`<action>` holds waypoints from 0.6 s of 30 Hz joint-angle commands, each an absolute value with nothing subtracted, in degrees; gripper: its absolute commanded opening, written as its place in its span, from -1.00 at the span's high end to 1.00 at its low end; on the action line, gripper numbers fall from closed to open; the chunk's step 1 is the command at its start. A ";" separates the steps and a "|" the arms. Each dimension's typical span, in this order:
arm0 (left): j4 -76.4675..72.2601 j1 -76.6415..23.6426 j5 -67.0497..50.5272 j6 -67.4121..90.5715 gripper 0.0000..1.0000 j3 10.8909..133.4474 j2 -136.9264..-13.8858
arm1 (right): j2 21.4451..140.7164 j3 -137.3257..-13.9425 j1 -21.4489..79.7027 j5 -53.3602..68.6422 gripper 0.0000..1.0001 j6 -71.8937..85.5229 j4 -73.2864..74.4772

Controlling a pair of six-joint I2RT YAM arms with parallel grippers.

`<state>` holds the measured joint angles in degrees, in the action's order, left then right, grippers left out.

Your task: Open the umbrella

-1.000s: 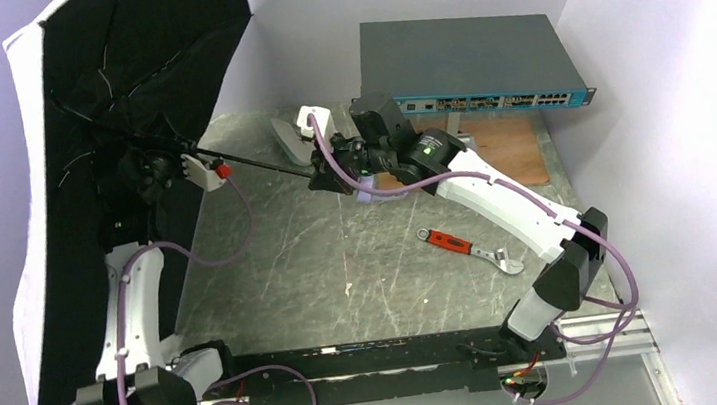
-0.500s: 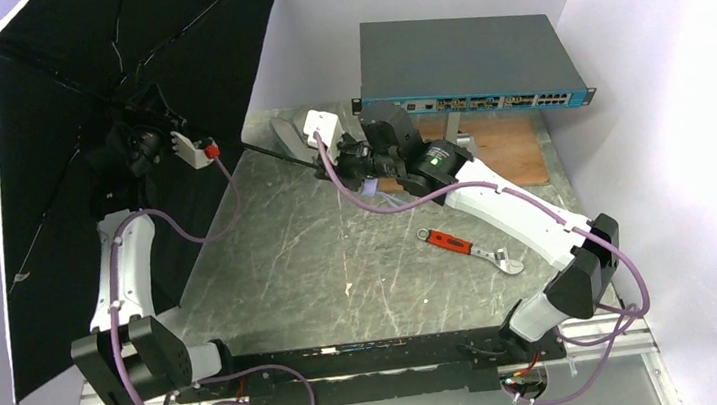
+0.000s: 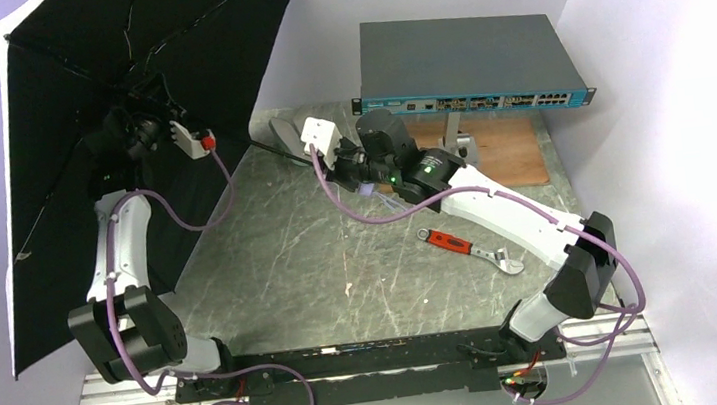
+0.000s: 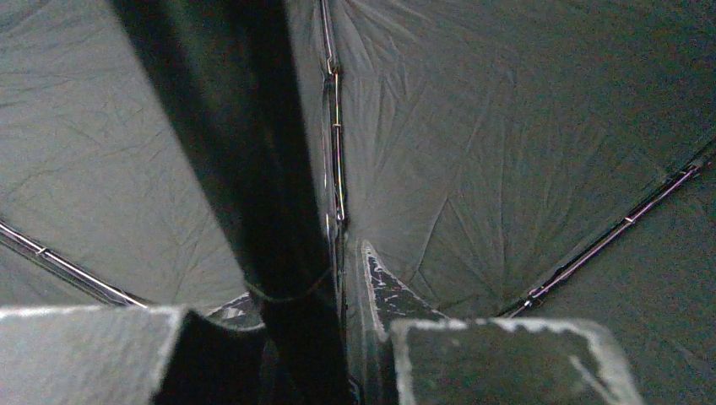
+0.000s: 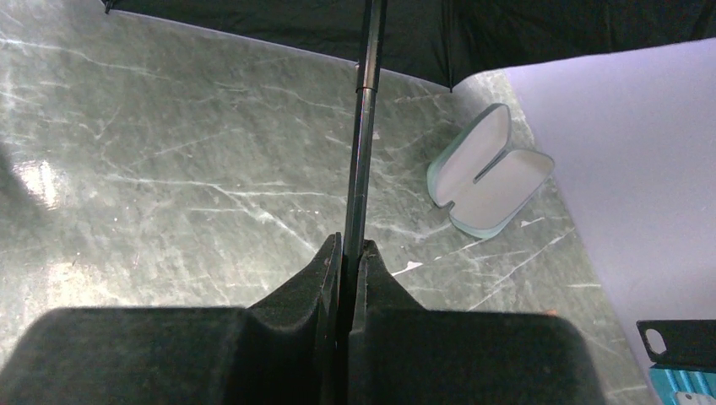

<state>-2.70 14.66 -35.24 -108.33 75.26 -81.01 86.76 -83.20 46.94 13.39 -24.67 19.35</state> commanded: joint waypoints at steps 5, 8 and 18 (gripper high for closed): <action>-19.12 29.84 -10.57 -110.07 1.00 77.40 -81.38 | 81.37 -79.08 45.22 17.69 1.00 -29.73 58.70; -9.76 26.58 -15.53 -108.83 0.78 75.20 -76.40 | 81.94 -81.62 45.22 20.70 1.00 -26.48 52.78; 5.07 13.15 -25.74 -108.36 -0.13 67.86 -65.30 | 87.86 -88.69 45.41 26.96 1.00 -18.49 37.98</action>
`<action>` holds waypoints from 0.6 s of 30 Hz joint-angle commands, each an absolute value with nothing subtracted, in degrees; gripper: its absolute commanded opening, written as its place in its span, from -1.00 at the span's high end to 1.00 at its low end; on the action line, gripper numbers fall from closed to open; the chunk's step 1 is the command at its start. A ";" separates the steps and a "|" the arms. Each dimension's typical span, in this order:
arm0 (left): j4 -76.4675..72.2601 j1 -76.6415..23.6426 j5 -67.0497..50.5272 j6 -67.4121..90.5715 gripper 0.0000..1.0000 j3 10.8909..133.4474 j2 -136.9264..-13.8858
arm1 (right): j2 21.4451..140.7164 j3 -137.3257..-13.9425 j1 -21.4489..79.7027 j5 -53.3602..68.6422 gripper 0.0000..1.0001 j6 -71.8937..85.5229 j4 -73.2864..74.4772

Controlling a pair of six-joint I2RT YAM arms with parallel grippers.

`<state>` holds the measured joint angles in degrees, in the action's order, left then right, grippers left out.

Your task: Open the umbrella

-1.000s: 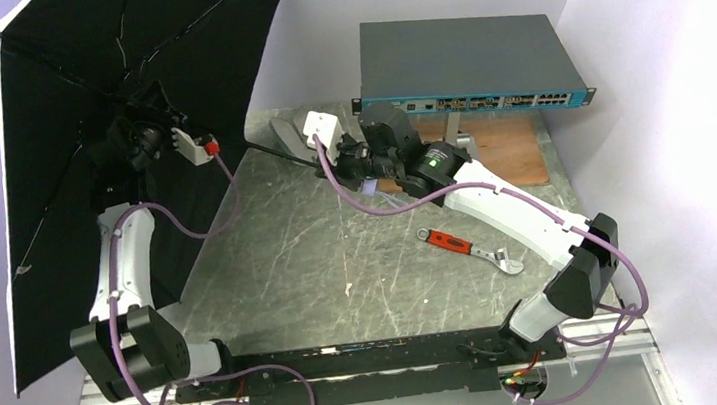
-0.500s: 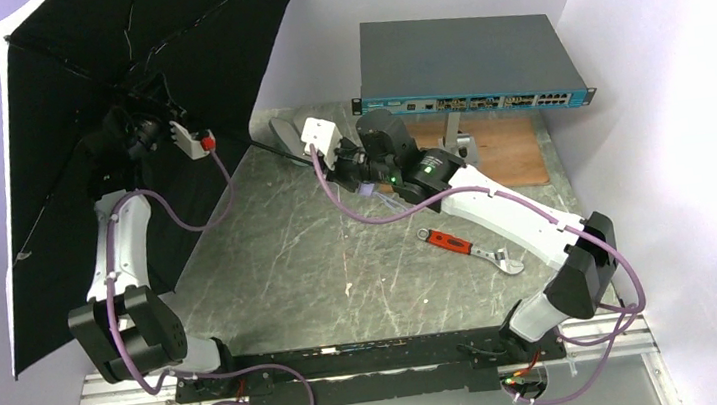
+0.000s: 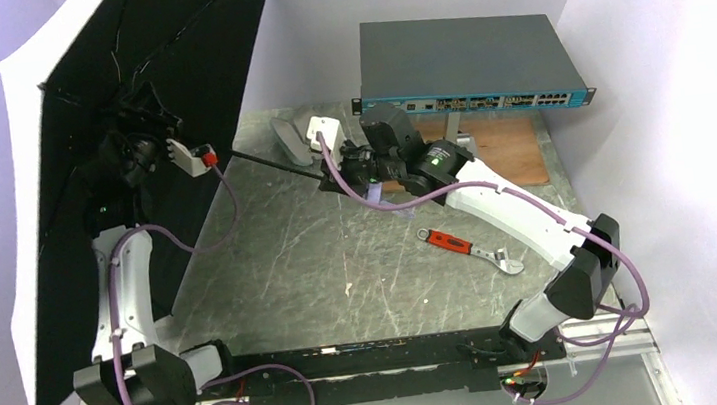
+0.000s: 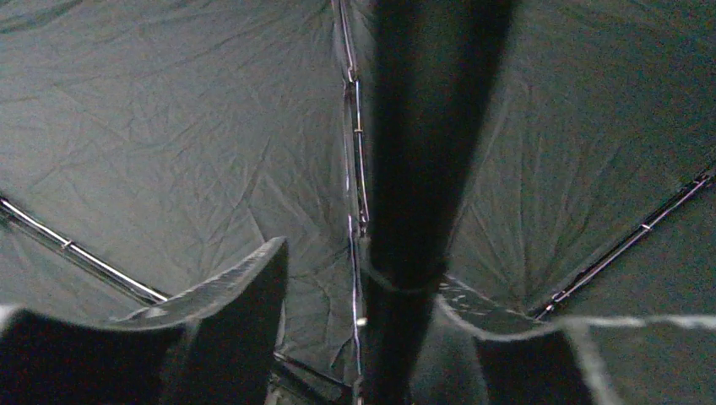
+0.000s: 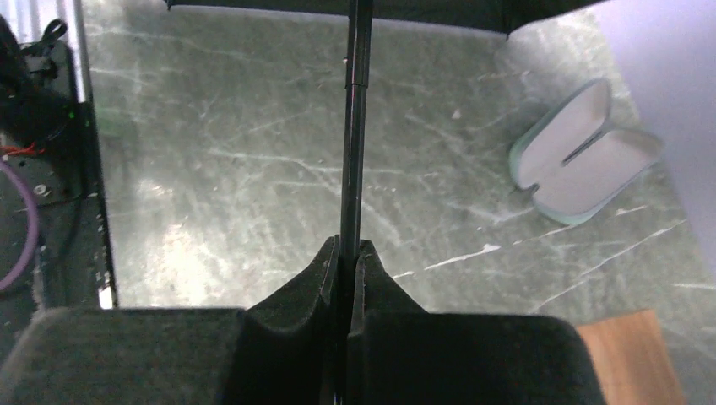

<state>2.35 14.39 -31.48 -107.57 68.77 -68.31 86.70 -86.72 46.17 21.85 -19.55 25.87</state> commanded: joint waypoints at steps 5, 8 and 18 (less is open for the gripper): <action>16.93 9.95 -31.53 -110.86 -0.32 64.72 -59.51 | 88.90 -89.17 45.51 27.89 1.00 -17.80 36.31; 23.11 7.45 -33.46 -113.12 -0.33 62.78 -56.68 | 88.67 -88.70 45.47 28.26 1.00 -17.44 35.53; 31.57 -2.08 -28.82 -119.84 0.39 55.63 -51.95 | 88.53 -88.42 45.50 31.65 1.00 -16.65 33.14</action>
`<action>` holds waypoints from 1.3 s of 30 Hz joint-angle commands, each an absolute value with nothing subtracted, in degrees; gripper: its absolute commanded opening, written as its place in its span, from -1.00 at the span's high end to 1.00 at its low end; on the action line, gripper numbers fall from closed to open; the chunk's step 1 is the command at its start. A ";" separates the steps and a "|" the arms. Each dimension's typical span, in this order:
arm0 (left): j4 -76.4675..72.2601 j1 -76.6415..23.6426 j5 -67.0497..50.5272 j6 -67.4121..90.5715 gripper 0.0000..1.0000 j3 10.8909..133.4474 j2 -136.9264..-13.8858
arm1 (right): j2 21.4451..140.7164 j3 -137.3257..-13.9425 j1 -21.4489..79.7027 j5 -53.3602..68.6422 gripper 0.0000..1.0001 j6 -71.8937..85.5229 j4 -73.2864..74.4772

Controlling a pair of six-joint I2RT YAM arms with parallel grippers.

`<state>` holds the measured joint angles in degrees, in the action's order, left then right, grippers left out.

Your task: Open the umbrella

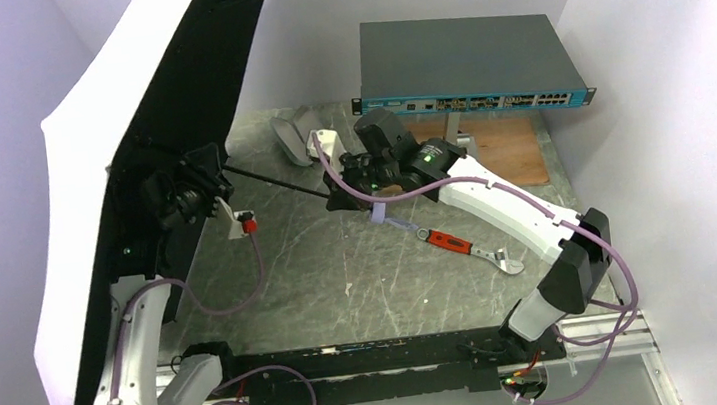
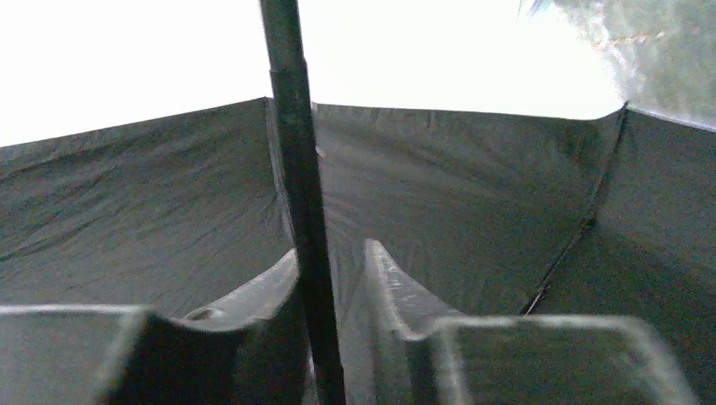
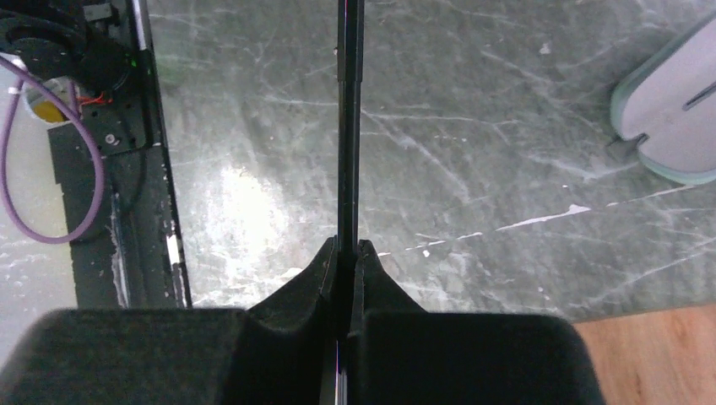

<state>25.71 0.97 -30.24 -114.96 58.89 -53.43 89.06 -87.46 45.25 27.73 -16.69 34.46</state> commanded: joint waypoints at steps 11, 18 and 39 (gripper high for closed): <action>23.11 -1.93 -16.32 -125.54 1.00 58.95 -54.59 | 84.42 -86.54 45.08 28.61 -0.14 -16.61 32.98; 17.06 2.81 -18.23 -133.88 1.00 69.79 -65.46 | 82.65 -87.76 43.80 26.44 -0.76 -16.17 32.99; 31.40 9.81 -15.96 -142.51 0.90 64.77 -65.92 | 75.69 -81.90 32.60 26.90 -0.86 -13.43 32.97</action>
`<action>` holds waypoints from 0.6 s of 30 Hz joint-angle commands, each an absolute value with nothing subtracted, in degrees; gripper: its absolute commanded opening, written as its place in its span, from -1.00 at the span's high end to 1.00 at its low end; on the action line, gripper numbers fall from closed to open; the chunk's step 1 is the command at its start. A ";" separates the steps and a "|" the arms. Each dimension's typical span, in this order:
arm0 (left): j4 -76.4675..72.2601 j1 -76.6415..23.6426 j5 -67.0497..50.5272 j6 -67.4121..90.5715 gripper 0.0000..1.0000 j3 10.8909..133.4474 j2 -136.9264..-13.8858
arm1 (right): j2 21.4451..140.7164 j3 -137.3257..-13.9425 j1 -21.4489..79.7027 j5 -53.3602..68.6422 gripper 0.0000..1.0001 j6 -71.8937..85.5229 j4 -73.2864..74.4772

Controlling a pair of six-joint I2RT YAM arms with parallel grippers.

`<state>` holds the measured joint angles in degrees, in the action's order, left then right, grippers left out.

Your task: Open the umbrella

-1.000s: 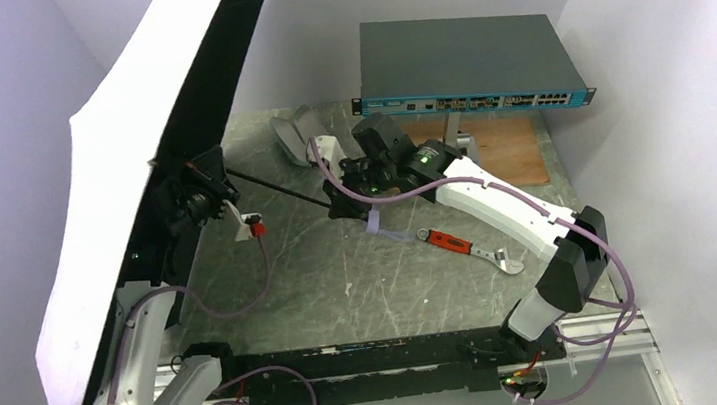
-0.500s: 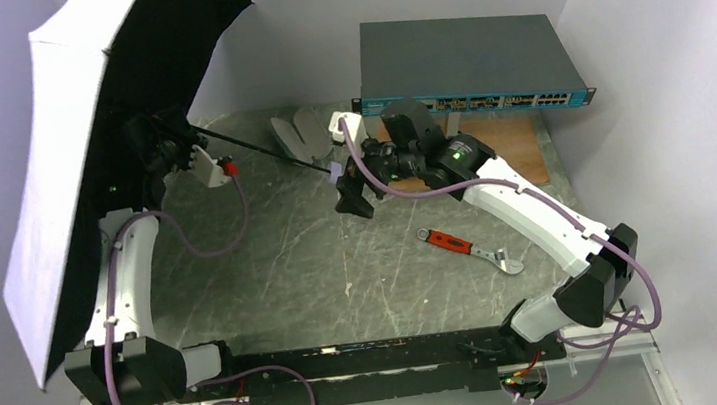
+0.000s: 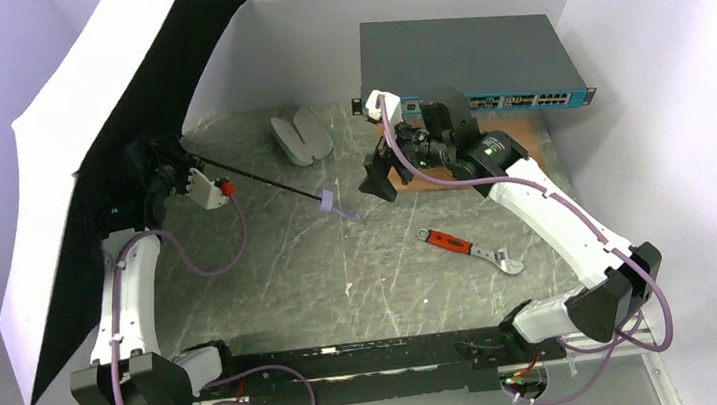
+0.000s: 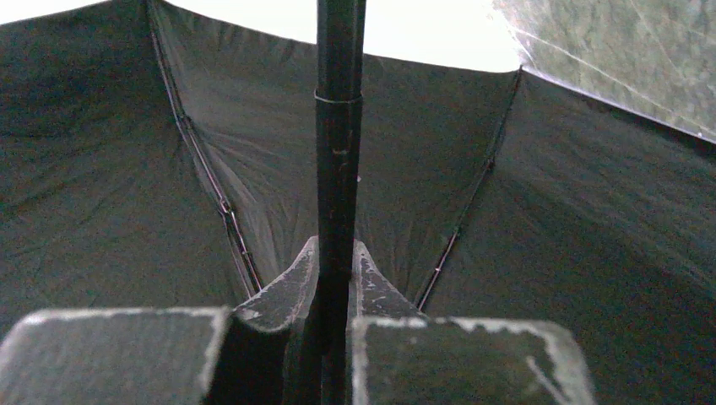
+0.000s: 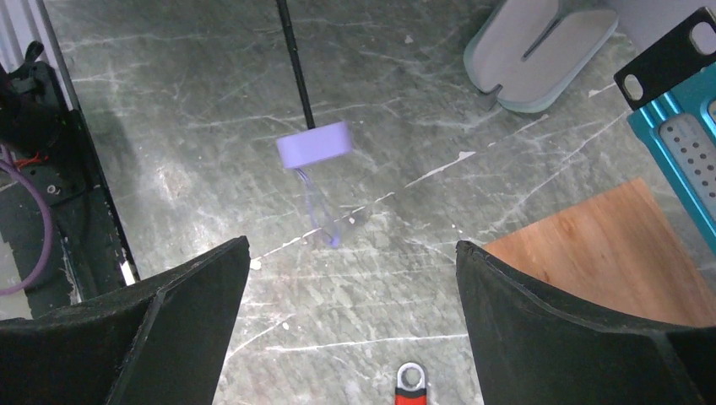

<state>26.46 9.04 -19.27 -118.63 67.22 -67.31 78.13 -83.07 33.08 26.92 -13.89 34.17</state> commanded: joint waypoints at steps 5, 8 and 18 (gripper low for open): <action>19.70 9.84 -7.33 -141.94 0.90 60.81 -66.41 | 75.51 -81.31 32.52 27.24 -0.86 -13.87 33.05; 12.24 8.83 -0.65 -142.13 0.89 61.27 -67.59 | 75.38 -80.93 32.47 27.48 -0.86 -13.72 32.85; 17.05 2.25 18.59 -137.71 0.92 69.45 -69.52 | 74.34 -79.82 32.53 28.22 -0.86 -13.43 32.60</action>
